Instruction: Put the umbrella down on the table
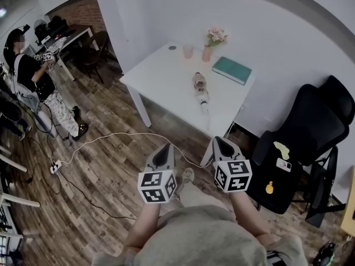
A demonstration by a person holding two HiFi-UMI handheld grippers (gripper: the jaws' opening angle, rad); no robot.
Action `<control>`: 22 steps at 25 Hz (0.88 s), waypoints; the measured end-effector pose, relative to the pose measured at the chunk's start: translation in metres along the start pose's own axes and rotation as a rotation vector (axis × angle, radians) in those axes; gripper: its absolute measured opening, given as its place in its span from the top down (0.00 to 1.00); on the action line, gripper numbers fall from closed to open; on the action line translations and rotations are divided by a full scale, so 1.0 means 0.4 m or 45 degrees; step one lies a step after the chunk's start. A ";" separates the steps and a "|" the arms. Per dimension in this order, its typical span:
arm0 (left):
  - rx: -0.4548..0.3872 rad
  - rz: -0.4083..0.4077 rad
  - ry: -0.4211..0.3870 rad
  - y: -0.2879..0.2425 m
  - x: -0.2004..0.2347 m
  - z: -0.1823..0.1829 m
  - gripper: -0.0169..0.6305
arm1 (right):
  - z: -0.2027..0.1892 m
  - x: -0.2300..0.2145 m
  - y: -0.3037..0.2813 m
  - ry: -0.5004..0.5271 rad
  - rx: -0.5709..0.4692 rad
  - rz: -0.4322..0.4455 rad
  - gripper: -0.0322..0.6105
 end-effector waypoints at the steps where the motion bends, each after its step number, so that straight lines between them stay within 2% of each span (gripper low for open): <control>1: -0.001 0.003 0.001 0.003 0.003 -0.001 0.96 | -0.001 0.004 -0.001 -0.003 -0.002 0.004 0.95; 7: -0.001 0.012 0.010 0.010 0.012 -0.005 0.96 | 0.013 0.004 0.005 0.029 -0.058 -0.026 0.95; 22: -0.011 -0.015 0.016 0.011 0.005 0.003 0.96 | 0.023 -0.008 0.016 0.040 -0.067 -0.047 0.95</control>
Point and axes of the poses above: the fingertips, and each gripper's own axes: y backward along the fingers, x to its left, z out of its top, the point moved 2 cm from there along y, backward along the fingers, and after that the axes turned 8 degrees about -z, right-handed, at the moved point
